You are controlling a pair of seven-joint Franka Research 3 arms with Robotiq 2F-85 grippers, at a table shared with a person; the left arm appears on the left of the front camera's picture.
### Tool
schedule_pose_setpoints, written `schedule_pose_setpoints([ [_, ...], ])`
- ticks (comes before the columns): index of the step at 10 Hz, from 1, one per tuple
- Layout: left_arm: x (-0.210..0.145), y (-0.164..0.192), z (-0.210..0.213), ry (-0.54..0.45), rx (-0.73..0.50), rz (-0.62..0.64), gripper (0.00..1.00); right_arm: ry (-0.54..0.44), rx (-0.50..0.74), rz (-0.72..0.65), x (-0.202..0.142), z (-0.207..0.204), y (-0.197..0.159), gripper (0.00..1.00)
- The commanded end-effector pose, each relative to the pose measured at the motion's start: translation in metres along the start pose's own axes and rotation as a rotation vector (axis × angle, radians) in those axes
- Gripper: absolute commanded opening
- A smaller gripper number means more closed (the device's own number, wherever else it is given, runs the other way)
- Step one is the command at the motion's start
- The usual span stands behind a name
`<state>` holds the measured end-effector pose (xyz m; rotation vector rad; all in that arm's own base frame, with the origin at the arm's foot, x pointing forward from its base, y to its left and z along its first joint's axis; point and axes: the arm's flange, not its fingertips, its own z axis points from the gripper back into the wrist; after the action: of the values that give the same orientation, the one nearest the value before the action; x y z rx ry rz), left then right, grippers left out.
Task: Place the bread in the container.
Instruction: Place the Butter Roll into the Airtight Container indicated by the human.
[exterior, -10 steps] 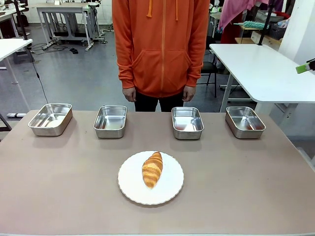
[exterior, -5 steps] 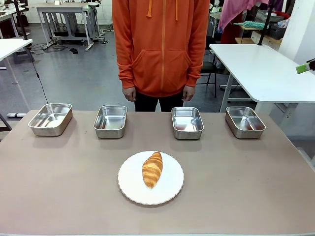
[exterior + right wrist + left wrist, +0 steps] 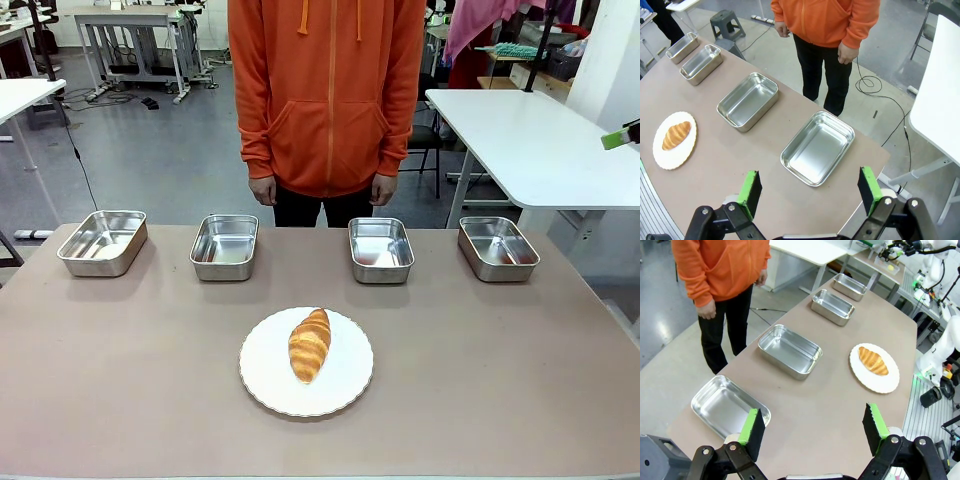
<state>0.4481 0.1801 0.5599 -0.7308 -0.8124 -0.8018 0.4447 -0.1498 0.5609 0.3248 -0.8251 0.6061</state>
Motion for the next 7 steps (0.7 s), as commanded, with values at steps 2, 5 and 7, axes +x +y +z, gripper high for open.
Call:
schedule_pose_setpoints([
  [2,-0.0003,-0.0014,0.0013,-0.003,-0.007,-0.013,1.0,-0.022,0.008,-0.001,-0.0003,-0.002,0.0,1.0],
  [5,-0.0003,-0.0014,0.0013,-0.003,-0.007,-0.013,1.0,-0.022,0.008,-0.001,-0.0003,-0.002,0.0,1.0],
  [7,-0.0003,-0.0014,0.0013,-0.003,-0.007,-0.013,1.0,-0.022,0.008,-0.001,-0.0003,-0.002,0.0,1.0],
])
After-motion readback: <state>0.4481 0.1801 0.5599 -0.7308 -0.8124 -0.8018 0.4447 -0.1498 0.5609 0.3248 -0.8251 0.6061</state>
